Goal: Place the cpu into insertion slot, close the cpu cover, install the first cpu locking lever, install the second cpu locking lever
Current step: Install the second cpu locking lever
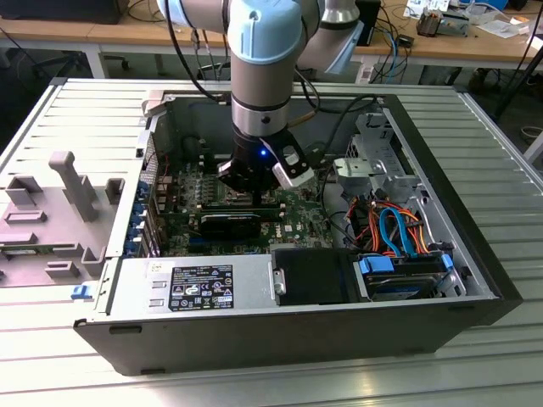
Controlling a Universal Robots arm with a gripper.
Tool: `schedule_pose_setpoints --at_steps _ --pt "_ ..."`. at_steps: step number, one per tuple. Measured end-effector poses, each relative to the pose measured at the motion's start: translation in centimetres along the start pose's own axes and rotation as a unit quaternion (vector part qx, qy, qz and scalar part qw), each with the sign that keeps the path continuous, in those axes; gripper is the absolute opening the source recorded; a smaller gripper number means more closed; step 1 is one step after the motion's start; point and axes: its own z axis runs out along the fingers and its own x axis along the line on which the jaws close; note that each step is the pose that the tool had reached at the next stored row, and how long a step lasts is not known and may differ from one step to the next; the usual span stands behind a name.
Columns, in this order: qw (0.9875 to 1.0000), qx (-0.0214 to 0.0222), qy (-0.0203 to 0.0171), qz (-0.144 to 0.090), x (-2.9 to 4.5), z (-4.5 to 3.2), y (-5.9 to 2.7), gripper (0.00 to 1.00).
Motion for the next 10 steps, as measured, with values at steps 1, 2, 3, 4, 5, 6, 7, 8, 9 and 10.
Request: schedule_pose_setpoints --at_steps 1,2,3,4,5,6,7,8,9,10 --pt "1.0 -0.0001 0.0 0.0 0.23 0.03 0.03 0.11" --pt "1.0 -0.0001 -0.0001 0.0 0.45 0.05 0.06 0.11" --pt "1.0 0.0 0.0 0.0 0.52 0.05 0.08 0.11" --pt "1.0 0.0 0.0 0.0 0.51 0.05 0.07 0.11" --pt "1.0 -0.0001 0.0 0.0 0.48 0.05 0.04 0.11" --pt "1.0 -0.0001 0.0002 0.0 0.31 0.06 0.0 0.11" --pt "1.0 -0.0004 0.0014 0.0 -0.34 0.06 -0.15 0.11" --pt "1.0 -0.0005 0.0025 0.0 -0.8 0.07 -0.24 0.11" --pt "1.0 -0.0005 0.0031 0.0 -1.14 0.06 -0.29 0.11" --pt "1.0 -0.0004 0.0032 0.0 -1.21 0.06 -0.29 0.11"
